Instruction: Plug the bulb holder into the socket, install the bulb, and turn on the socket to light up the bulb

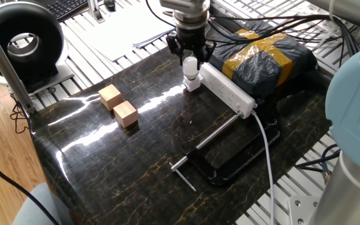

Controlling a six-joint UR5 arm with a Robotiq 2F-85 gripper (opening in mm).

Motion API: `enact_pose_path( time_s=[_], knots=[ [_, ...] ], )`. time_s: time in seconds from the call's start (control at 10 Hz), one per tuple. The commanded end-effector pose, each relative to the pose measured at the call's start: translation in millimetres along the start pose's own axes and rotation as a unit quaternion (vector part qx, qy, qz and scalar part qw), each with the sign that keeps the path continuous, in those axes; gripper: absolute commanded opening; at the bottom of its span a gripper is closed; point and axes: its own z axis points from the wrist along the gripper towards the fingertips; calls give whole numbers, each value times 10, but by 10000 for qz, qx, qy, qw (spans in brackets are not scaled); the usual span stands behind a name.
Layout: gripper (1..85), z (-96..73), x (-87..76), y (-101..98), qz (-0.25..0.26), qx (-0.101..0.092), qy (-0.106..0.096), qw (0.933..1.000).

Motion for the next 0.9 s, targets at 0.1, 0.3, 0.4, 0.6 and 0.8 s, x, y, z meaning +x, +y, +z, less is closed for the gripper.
enact_pose_path(
  time_s=[0.1,0.3,0.4,0.6,0.8],
  knots=[
    [230,-14,-43,-43,531,-77,-7,9986],
    [217,-68,-94,-48,769,-129,0,9970],
    [213,-58,-84,-41,852,-121,-46,9963],
    [213,-34,4,0,996,-138,-98,9949],
    [213,-27,59,25,1219,-165,-9,9924]
  ],
)
